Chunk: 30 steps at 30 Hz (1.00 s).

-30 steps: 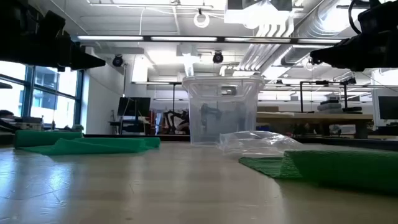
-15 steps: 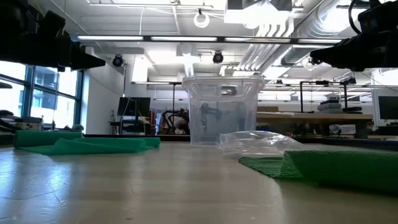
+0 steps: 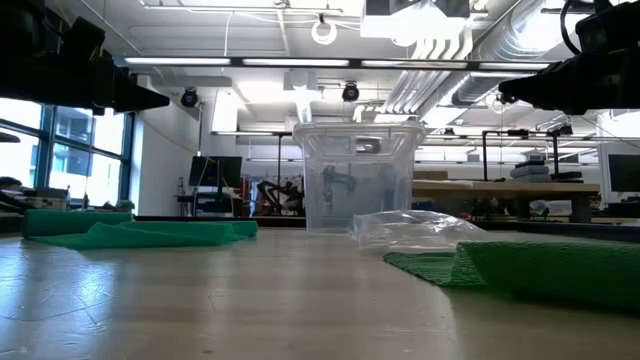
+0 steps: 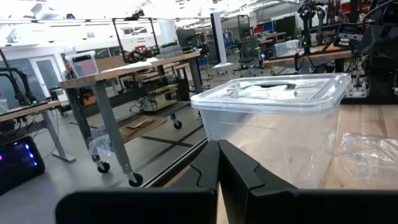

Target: Roll bandage

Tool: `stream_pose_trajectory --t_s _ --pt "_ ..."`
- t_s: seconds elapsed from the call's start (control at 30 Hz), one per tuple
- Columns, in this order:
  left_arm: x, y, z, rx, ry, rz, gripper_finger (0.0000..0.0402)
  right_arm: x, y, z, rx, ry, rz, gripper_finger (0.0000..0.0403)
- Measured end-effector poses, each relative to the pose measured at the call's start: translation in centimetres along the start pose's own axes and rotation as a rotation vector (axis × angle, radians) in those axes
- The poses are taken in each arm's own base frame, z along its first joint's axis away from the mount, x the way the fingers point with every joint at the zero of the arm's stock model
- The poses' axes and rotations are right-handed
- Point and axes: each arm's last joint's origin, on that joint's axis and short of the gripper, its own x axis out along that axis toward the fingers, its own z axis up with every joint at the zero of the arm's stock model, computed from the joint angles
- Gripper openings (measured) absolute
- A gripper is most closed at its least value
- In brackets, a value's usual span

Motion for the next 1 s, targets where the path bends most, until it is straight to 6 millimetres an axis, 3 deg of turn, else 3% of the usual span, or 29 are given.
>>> stream_pose_trajectory --t_s 0.43,0.5,0.63,0.77,1.0 --pt "0.01 -0.01 -0.02 0.002 0.002 -0.001 0.0001 0.0 0.01 -0.01 0.0 0.0 0.0 0.0" --pt "0.03 0.05 -0.03 0.111 0.005 0.014 0.0001 0.0 0.0 -0.01 0.0 0.0 0.0 0.0" --pt "0.07 0.22 0.01 0.494 0.013 0.044 0.0001 0.0 0.0 0.0 0.0 0.0 0.0 0.0" --pt "0.07 0.2 -0.07 0.679 0.025 0.039 0.0001 0.0 0.0 0.0 0.0 0.0 0.0 0.0" --pt "0.07 0.11 -0.04 0.691 0.007 0.012 0.0001 0.0 0.0 0.0 0.0 0.0 0.0 0.0"
